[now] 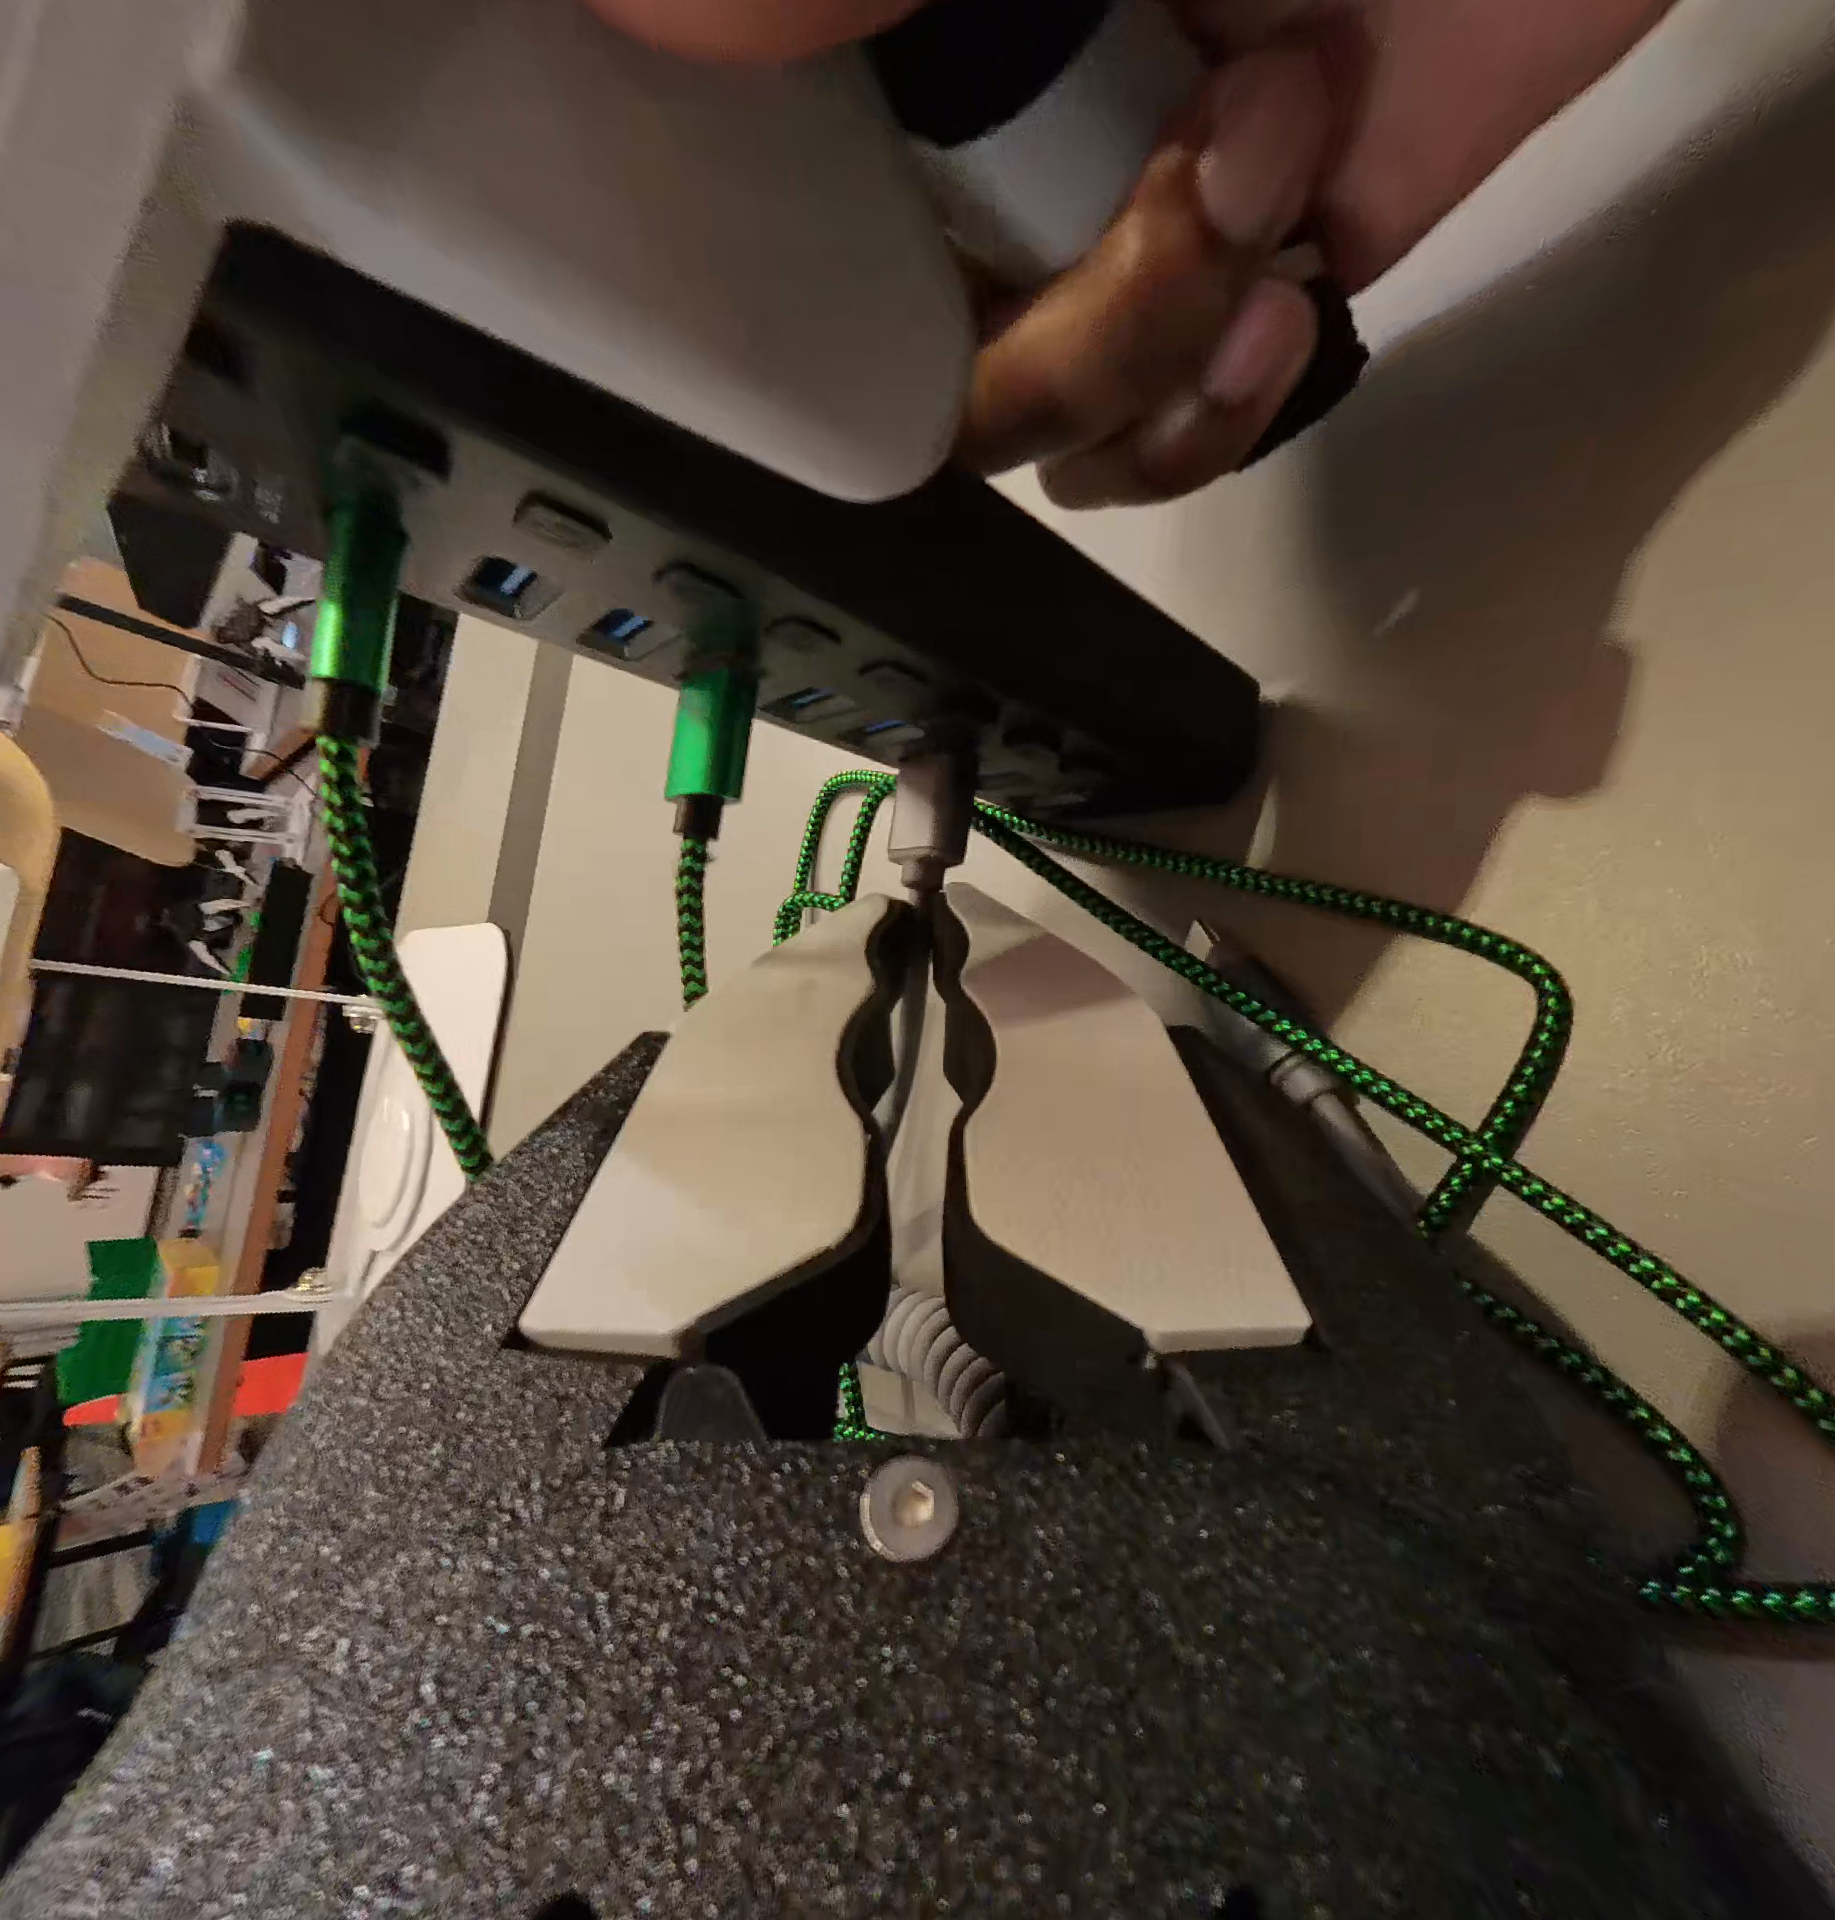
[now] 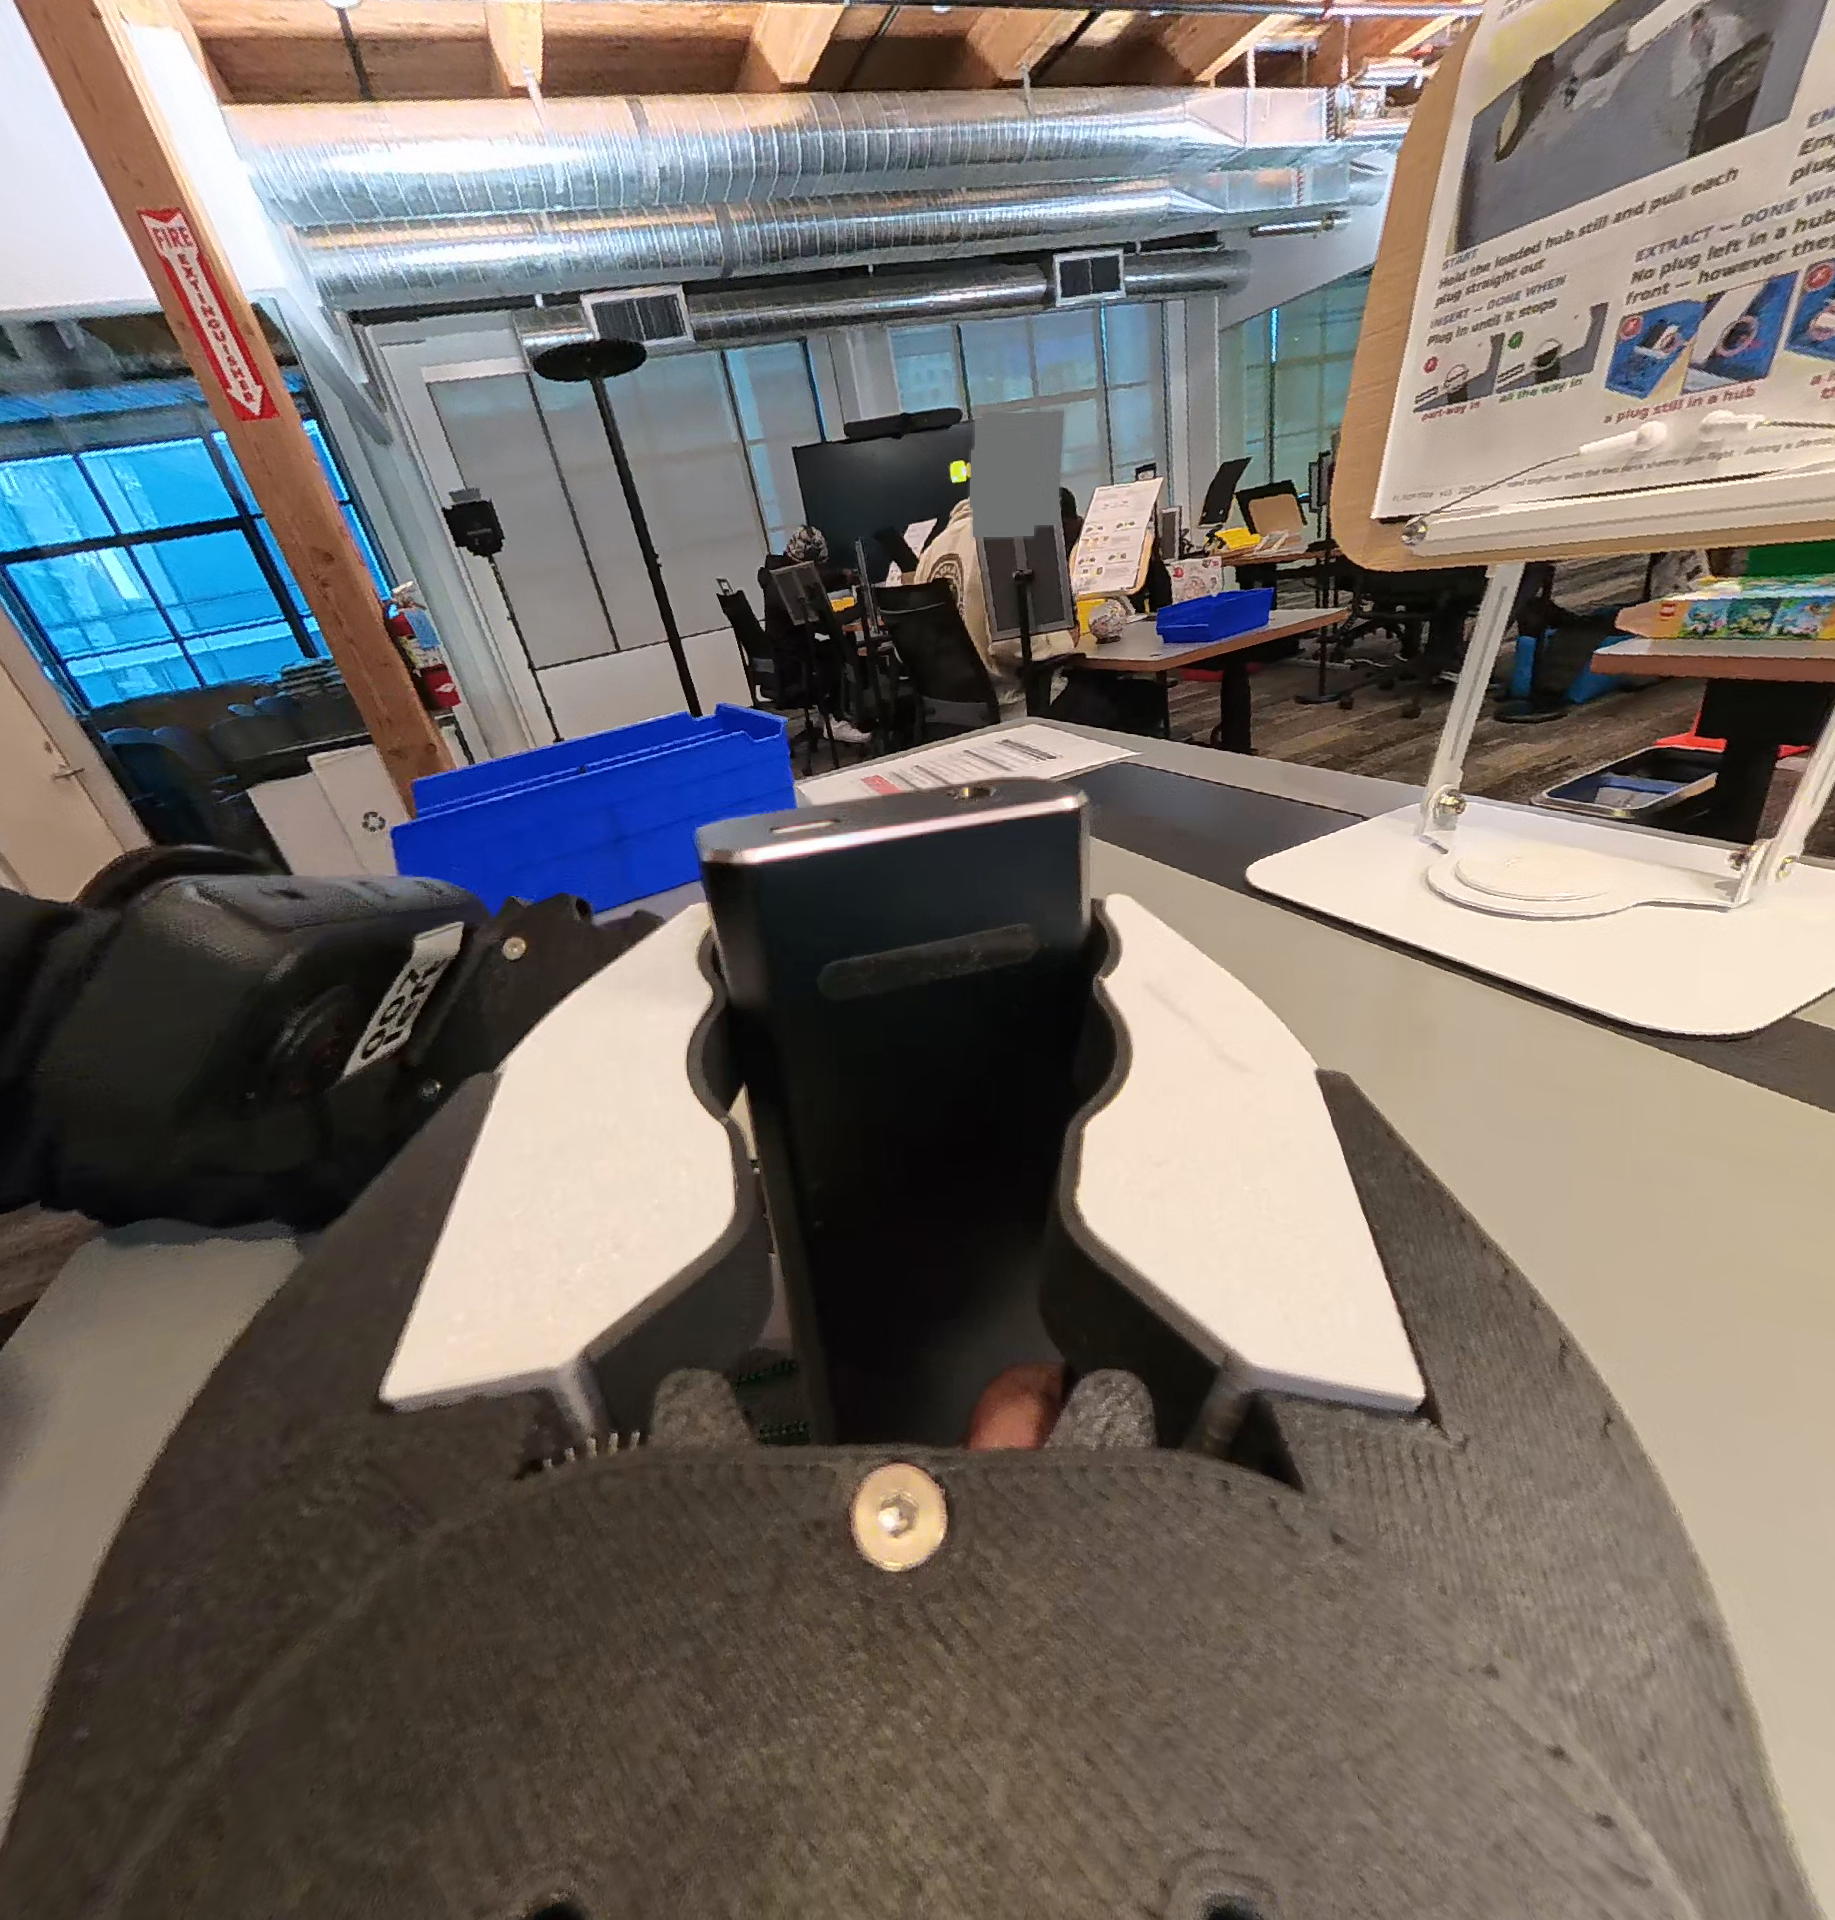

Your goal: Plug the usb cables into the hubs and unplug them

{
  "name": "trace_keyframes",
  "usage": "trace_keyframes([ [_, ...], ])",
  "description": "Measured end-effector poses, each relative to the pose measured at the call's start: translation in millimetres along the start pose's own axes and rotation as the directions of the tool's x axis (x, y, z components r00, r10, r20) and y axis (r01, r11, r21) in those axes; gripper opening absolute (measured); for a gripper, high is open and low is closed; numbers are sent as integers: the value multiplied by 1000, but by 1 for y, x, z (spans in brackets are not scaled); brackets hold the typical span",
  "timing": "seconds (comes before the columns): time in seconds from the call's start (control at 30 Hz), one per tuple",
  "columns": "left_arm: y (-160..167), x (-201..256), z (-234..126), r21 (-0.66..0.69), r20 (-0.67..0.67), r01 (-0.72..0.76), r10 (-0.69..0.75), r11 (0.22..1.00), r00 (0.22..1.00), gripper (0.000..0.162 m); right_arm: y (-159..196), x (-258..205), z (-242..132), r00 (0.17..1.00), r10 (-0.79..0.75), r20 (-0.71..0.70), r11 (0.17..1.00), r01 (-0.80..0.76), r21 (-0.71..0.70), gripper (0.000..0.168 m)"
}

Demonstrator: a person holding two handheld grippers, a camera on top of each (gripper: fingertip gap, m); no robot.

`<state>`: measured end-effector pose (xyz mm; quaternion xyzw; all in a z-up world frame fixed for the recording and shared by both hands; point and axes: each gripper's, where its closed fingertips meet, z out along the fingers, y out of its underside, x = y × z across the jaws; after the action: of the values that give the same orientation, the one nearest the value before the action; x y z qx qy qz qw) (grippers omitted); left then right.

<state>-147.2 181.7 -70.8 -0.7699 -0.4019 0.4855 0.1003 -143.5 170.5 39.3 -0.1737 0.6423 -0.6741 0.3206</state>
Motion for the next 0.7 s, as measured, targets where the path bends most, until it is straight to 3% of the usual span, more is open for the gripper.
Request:
trace_keyframes([
  [0.03, 0, 0, -1, -4, 9, -16, 16, 1000, 1000, 4, 1, -2, -1, 1000, -11, 10, 1000, 11, -9, 63],
  [0.2, 3, -2, -4, -34, 58, -88, 90, 996, 994, 3, 10, -7, -8, 997, -20, 74, 997, 26, -79, 66],
  [0.4, 13, -2, -14, 0, 64, -81, 81, 997, 995, 3, 52, -11, -11, 987, -11, 157, 954, 58, -294, 84],
  [0.47, 16, -2, -18, 4, 65, -85, 84, 996, 994, 3, 57, -15, -10, 984, -21, 176, 942, 79, -325, 83],
  [0.7, 16, 2, -38, 48, 63, -62, 59, 997, 996, 3, 95, -30, 5, 959, -176, 222, 820, 267, -506, 84],
])
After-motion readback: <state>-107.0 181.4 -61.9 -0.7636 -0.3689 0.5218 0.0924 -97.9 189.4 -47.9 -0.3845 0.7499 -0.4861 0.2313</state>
